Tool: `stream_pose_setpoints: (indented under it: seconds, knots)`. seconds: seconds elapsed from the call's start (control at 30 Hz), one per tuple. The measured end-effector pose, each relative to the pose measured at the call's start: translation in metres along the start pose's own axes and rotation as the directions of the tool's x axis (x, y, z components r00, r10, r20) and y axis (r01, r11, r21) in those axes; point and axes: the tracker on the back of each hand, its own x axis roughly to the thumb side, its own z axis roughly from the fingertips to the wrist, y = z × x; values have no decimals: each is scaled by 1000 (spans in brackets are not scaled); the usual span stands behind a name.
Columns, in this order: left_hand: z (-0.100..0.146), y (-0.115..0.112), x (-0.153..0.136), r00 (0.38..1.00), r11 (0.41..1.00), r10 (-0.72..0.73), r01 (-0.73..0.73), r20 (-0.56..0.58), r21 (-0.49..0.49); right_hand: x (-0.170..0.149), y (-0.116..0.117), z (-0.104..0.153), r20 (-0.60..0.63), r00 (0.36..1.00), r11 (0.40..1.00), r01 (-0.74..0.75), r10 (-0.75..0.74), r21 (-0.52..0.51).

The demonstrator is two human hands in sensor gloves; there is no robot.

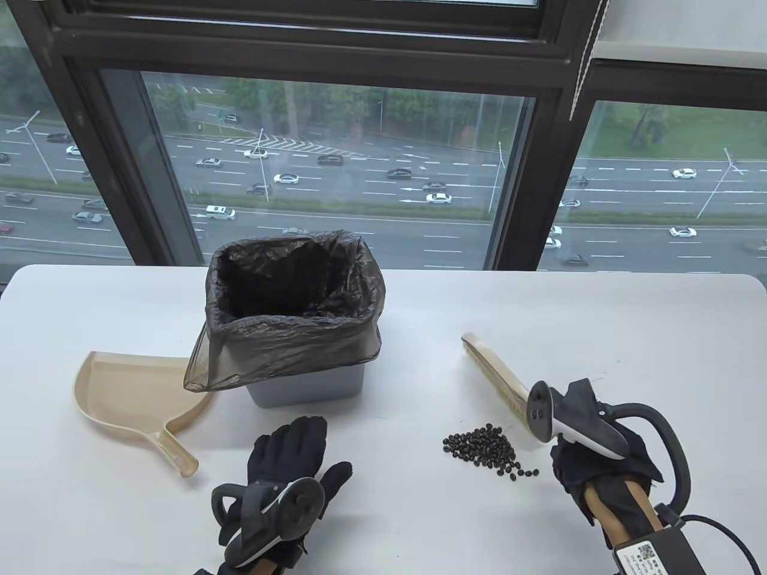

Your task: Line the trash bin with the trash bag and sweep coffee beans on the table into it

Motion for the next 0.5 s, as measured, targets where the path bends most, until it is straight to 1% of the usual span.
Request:
stream_pose_setpoints:
  seconds: [0.03,0.07,0.13,0.17,0.2,0.23,0.3,0.33,0.37,0.4,0.47,0.5]
  knots:
    - [-1,-1,0,1000,1000,1,-1,-4,-4,-4,3,-4,-10,998,998,60,-60,-9]
    - [-1,-2,-1,1000,1000,2,-2,-7,-10,-9,7,-10,-12,988,988,154,-154,-21]
    - [-2,-4,-3,1000,1000,4,-5,-15,-18,-15,17,-20,-5,942,941,334,-334,-51]
    - [-3,-5,-4,1000,1000,6,-6,-19,-22,-18,23,-26,7,902,900,431,-432,-65]
    - [-3,-5,-5,1000,1000,10,-10,-27,-26,-20,33,-31,28,827,822,562,-562,-90]
    - [-3,-6,-7,999,999,17,-17,-34,-28,-20,42,-34,51,761,751,647,-647,-133]
    - [-3,-6,-11,998,999,28,-30,-53,-30,-16,57,-37,84,681,656,726,-728,-205]
    - [-3,-7,-14,997,999,33,-36,-65,-34,-12,65,-36,95,661,625,740,-744,-249]
    - [-4,-7,-17,996,999,37,-40,-76,-37,-10,70,-35,105,654,610,742,-749,-277]
    - [-4,-7,-20,995,998,45,-49,-92,-38,-7,80,-34,124,642,579,745,-756,-331]
    - [-4,-7,-27,992,997,55,-60,-117,-39,-5,93,-31,152,622,540,756,-768,-369]
    - [-3,-7,-31,988,997,66,-71,-137,-33,-4,98,-30,176,602,510,771,-779,-380]
